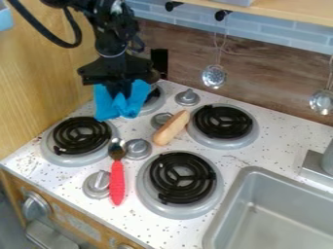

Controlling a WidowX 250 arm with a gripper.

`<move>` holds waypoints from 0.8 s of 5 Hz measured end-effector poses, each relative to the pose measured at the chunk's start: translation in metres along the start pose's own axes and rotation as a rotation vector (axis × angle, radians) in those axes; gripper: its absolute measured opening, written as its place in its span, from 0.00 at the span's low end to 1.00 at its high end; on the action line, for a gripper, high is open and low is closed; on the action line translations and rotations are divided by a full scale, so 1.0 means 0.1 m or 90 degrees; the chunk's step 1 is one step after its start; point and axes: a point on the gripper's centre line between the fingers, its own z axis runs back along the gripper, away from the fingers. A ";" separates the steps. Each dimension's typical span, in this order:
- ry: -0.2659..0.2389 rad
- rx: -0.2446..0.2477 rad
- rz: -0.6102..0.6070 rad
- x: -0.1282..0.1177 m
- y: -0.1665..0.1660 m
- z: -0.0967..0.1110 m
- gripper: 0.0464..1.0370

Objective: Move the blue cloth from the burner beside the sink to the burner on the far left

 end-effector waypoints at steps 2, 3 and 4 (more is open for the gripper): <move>0.028 0.040 -0.050 0.05 0.09 -0.33 0.07; 0.036 0.074 -0.059 0.12 0.29 -0.45 0.07; 0.039 0.084 -0.052 0.17 0.41 -0.52 0.07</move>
